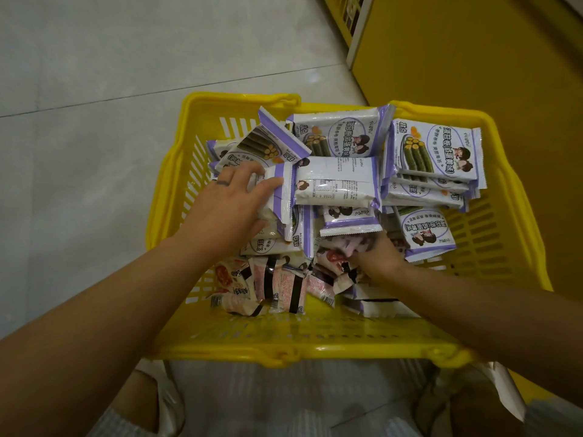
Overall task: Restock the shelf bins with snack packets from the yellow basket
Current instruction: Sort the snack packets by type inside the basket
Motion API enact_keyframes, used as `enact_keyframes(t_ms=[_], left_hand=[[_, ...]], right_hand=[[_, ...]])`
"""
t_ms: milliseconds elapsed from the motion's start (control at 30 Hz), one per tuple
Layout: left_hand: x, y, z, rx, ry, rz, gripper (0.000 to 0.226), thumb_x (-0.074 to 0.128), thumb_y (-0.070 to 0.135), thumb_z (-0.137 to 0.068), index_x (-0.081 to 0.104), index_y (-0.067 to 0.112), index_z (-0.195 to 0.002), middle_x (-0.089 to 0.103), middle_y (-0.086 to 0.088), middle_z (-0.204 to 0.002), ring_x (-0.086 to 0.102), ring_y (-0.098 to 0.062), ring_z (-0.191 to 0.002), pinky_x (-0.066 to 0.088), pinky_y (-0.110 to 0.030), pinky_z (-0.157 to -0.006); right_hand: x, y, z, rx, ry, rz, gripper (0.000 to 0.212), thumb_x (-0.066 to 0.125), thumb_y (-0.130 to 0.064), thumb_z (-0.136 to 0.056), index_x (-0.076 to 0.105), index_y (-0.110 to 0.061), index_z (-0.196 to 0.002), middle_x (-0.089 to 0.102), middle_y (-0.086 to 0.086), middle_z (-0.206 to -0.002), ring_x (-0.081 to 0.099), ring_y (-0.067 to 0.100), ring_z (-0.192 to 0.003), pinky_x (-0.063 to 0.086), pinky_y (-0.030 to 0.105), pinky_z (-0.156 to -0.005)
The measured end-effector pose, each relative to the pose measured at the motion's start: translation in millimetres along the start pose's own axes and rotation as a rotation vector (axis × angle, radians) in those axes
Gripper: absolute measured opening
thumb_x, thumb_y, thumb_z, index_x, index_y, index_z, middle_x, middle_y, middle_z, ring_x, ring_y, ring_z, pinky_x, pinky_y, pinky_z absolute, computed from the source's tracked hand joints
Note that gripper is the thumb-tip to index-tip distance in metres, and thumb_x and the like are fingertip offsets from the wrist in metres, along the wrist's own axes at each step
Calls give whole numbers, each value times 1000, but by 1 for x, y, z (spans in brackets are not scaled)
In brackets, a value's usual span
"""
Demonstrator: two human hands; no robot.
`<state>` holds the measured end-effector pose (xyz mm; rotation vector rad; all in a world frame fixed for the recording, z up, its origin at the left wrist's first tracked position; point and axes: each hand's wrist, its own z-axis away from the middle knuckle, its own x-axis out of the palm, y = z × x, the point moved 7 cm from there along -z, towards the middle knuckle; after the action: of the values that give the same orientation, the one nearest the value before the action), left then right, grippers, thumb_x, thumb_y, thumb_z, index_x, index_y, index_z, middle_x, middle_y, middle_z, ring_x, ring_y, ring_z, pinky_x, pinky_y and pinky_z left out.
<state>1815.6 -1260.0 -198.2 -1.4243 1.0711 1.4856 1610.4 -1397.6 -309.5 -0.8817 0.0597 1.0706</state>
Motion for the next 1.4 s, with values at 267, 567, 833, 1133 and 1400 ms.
enact_keyframes(t_ms=[267,567,833,1133,1400], left_hand=[[-2,1,1,-7,-26,-6,74,72,36,-80,36,24,-143,34,-11,-143,45,-31,-120,47,-40,-86],[-36,-1,5,131,-84,103,47,57,33,-92,47,26,-137,48,-2,-134,53,-24,-113,47,-36,-86],[-55,-2,12,188,-83,125,35,54,29,-94,58,22,-127,59,-2,-121,58,-23,-104,41,-30,-73],[-17,5,29,251,-264,41,37,41,43,-97,45,35,-133,50,6,-129,54,-15,-107,51,-33,-81],[-2,14,28,293,-337,-16,33,39,40,-98,49,33,-130,46,8,-140,58,-16,-107,49,-29,-76]], right_hand=[[-12,-7,47,57,-192,-92,31,67,-4,-85,50,-21,-105,60,12,-105,68,25,-80,58,31,-58],[25,-53,111,82,-477,-371,33,69,-7,-83,55,-15,-111,62,12,-108,72,24,-82,59,32,-62],[102,-103,122,-403,-471,-178,51,72,-33,-83,42,-34,-124,55,-13,-117,60,7,-102,54,21,-77],[78,-97,102,-791,-489,557,63,60,-22,-93,30,-41,-145,42,-4,-133,50,6,-110,39,10,-82],[87,-78,97,-726,-655,752,50,46,-11,-97,40,-25,-144,45,-1,-146,53,14,-118,44,25,-94]])
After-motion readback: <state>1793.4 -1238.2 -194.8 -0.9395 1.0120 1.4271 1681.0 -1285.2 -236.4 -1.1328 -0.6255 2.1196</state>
